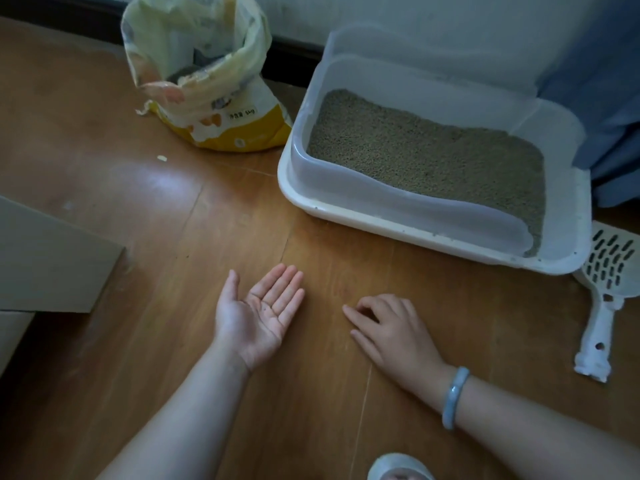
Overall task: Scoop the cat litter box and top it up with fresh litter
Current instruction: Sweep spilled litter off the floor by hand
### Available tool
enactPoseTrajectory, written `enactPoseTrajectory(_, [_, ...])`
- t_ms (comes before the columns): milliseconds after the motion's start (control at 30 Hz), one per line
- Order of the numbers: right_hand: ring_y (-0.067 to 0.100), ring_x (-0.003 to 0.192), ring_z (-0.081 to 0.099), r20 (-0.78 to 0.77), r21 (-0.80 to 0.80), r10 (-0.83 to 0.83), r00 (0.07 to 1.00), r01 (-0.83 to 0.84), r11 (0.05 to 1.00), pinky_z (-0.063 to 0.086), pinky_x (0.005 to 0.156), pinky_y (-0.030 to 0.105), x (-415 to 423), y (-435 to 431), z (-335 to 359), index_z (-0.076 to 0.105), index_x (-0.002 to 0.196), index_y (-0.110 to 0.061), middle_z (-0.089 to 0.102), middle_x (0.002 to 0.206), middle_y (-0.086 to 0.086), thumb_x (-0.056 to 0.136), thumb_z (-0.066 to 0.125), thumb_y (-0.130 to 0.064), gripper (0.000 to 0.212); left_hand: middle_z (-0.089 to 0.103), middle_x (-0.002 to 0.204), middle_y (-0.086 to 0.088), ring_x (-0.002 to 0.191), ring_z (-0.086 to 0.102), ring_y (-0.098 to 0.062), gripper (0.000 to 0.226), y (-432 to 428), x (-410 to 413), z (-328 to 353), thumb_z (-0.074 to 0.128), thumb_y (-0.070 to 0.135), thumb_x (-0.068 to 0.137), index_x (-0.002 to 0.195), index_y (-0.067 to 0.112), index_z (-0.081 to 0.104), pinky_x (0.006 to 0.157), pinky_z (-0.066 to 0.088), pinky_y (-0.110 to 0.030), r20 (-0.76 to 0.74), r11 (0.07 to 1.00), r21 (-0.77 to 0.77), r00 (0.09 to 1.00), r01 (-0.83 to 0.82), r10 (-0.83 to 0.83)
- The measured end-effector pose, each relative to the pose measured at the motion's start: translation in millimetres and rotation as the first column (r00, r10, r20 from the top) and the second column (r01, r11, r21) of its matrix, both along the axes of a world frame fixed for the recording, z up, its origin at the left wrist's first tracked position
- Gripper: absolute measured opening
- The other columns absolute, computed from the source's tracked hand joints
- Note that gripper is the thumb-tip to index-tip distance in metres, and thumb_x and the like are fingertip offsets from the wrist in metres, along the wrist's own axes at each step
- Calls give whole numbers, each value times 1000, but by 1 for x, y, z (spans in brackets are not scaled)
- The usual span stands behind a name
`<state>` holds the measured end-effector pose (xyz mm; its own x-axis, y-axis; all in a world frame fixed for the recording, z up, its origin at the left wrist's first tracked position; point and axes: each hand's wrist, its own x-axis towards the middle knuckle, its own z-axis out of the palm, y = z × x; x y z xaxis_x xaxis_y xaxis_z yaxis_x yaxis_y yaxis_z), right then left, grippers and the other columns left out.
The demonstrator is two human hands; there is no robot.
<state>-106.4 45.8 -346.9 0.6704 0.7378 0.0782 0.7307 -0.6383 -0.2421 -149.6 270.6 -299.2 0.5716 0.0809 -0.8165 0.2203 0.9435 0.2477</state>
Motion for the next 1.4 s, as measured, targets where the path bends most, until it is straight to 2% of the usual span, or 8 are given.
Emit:
enactPoseTrajectory(233, [20,68,55,153,23,112,982,-117,993,40,57,33,14,18,5,69,84,-19,62,77,-3,88,59,-23,12,68,115,-17,104,66,-29,69,-5,4,-2,32,59,93,115,0,60,86,53,-44,7,1000,-30,1000,-5,5])
enactPoseTrajectory(367, [20,61,49,181,-7,127,975,-128,992,32,56,33,19,34,7,56,65,-18,53,67,-1,81,67,-19,20,67,116,-18,106,65,-29,72,-7,3,-2,32,61,91,118,-1,59,87,52,-45,9,999,-49,1000,-15,15])
enactPoseTrajectory(533, [20,63,52,117,-30,125,985,-122,992,33,59,33,20,37,6,59,72,-17,54,71,1,85,55,-22,14,65,119,-18,109,64,-29,75,-9,1,-2,32,63,90,120,-1,57,89,51,-45,20,998,-56,1000,-13,14])
enactPoseTrajectory(700, [23,65,55,-158,107,-145,977,163,981,32,65,34,10,47,23,55,74,-18,54,73,2,87,43,-31,23,65,118,-18,107,64,-29,76,-22,0,0,32,63,90,121,-1,57,88,51,-45,13,997,-72,1000,8,-7])
enactPoseTrajectory(867, [20,66,53,-181,248,-89,979,133,960,31,64,31,-6,71,44,55,67,-18,54,68,1,87,50,-33,25,66,118,-19,108,63,-28,77,-43,5,4,31,64,89,120,-1,57,89,51,-41,26,993,-113,999,44,-41])
enactPoseTrajectory(1000, [17,74,57,-198,266,-38,979,91,960,30,67,27,-11,67,49,66,78,-19,60,76,-1,82,56,-32,17,65,118,-18,115,58,-28,76,-54,11,9,31,64,90,121,-1,57,106,37,-42,57,989,-142,997,52,-44])
enactPoseTrajectory(1267, [4,73,53,-383,441,-173,907,344,829,46,68,25,-3,23,52,63,114,-24,53,87,-11,90,53,-30,27,67,114,-18,99,68,-28,74,-60,21,12,34,63,89,116,-1,59,85,51,-44,78,989,-128,995,69,-60])
enactPoseTrajectory(1400, [24,92,62,-388,-26,-490,780,523,852,51,74,35,35,-12,41,43,139,-30,60,104,-2,96,39,-34,43,68,113,-17,101,67,-28,73,-58,21,11,33,62,90,115,0,60,84,52,-44,60,992,-116,997,56,-49])
